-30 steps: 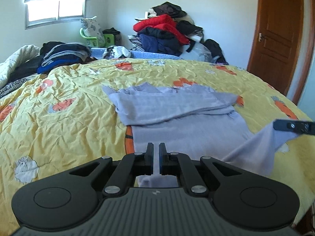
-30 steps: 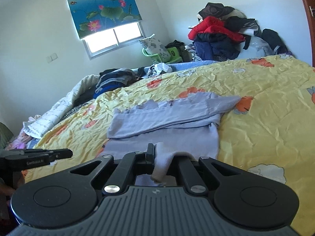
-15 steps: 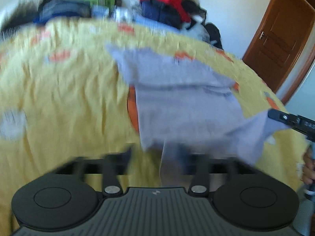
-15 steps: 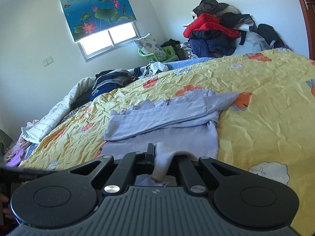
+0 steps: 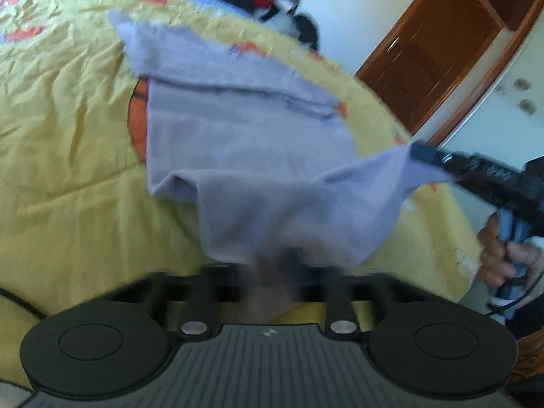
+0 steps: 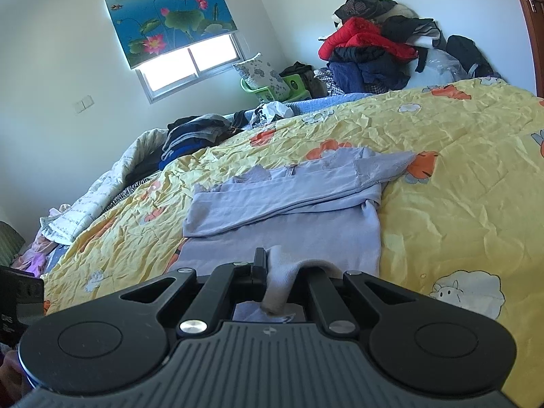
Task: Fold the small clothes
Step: 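Lift the hem with both tools and fold it over onto the collar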
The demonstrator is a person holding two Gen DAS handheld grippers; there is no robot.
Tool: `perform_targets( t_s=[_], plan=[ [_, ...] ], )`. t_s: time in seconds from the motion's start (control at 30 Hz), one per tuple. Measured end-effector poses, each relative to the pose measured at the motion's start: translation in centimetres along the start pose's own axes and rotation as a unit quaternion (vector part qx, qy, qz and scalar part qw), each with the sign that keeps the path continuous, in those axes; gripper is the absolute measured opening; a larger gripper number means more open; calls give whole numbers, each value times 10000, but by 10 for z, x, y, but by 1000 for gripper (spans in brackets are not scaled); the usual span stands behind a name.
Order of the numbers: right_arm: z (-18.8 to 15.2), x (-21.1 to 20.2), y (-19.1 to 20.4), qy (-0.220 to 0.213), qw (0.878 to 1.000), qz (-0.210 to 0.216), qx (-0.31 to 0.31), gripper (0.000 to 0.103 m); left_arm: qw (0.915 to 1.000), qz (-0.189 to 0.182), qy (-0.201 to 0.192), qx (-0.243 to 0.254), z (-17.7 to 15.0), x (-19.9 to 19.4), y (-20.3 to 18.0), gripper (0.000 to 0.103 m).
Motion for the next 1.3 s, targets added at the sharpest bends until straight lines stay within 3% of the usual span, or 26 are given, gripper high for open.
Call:
perform_targets(
  t_s=[0.1, 0.23, 0.43, 0.63, 0.93, 1.3],
  plan=[
    [0, -1, 1, -5, 10000, 5, 9, 6, 10000, 52, -45, 39, -4, -6, -5, 5],
    [4, -7, 4, -66, 10000, 41, 34, 6, 9979, 252, -466, 375, -2, -24, -23, 5],
    [18, -14, 12, -291, 9995, 98, -103, 6, 9889, 457, -1189, 764, 22, -50, -53, 5],
    [34, -7, 13, -485, 9985, -151, -206, 6, 9831, 588, -1552, 774, 51, -50, -65, 5],
    [49, 17, -2, -592, 9978, -284, 4, 6, 9798, 773, -1794, 430, 89, -39, -58, 5],
    [58, 53, -18, -588, 9973, -360, 259, 6, 9764, 1009, -1870, 389, 121, -20, -58, 5]
  ],
)
Point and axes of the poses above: each gripper's, at about its wrist camera, not at the fingertips, and x roughly the way its jaws point, y to its left, z to its top, the point moved 1 cm from there along x, roughly the way its jaws point, and after that the axes turned 14 degrees about -x, right-handed, at the moved point
